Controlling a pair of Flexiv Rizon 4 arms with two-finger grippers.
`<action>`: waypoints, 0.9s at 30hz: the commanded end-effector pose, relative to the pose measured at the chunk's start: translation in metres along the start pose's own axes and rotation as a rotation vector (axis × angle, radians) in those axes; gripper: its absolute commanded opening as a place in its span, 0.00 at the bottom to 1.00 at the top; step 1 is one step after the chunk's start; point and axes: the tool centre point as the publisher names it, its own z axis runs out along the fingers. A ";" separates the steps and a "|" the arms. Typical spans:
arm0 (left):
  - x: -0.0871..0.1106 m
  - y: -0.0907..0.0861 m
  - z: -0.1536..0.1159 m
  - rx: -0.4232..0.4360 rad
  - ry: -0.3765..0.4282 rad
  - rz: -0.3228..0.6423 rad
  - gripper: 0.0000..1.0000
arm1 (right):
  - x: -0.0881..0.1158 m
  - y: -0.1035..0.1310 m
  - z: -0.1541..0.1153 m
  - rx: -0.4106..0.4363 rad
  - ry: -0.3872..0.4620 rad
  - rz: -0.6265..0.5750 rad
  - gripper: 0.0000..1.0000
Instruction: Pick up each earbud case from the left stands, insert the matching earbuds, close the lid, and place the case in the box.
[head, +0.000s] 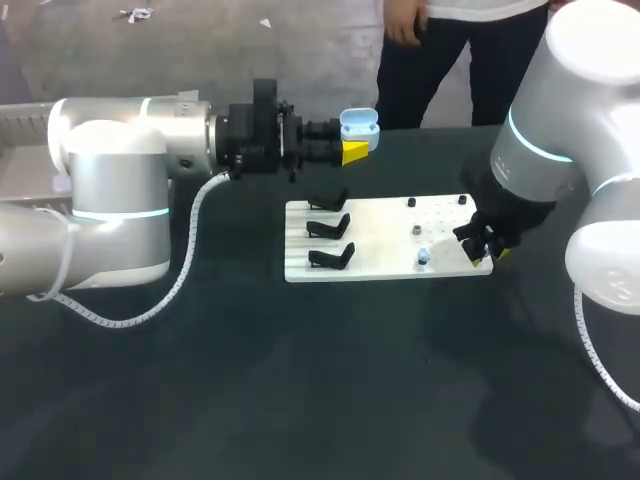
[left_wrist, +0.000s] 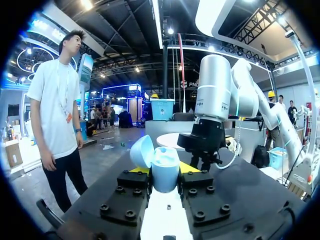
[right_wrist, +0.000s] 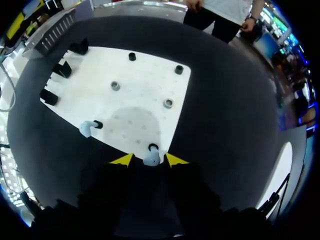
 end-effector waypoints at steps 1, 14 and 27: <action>0.001 -0.002 0.000 -0.008 -0.004 0.004 0.00 | 0.000 0.001 0.001 0.001 -0.002 0.003 0.33; 0.001 -0.002 0.000 -0.008 -0.004 0.004 0.00 | -0.001 0.000 0.003 0.001 0.001 0.003 0.22; 0.001 -0.002 0.000 -0.008 -0.004 0.004 0.00 | -0.002 -0.001 0.006 0.004 0.010 0.001 0.12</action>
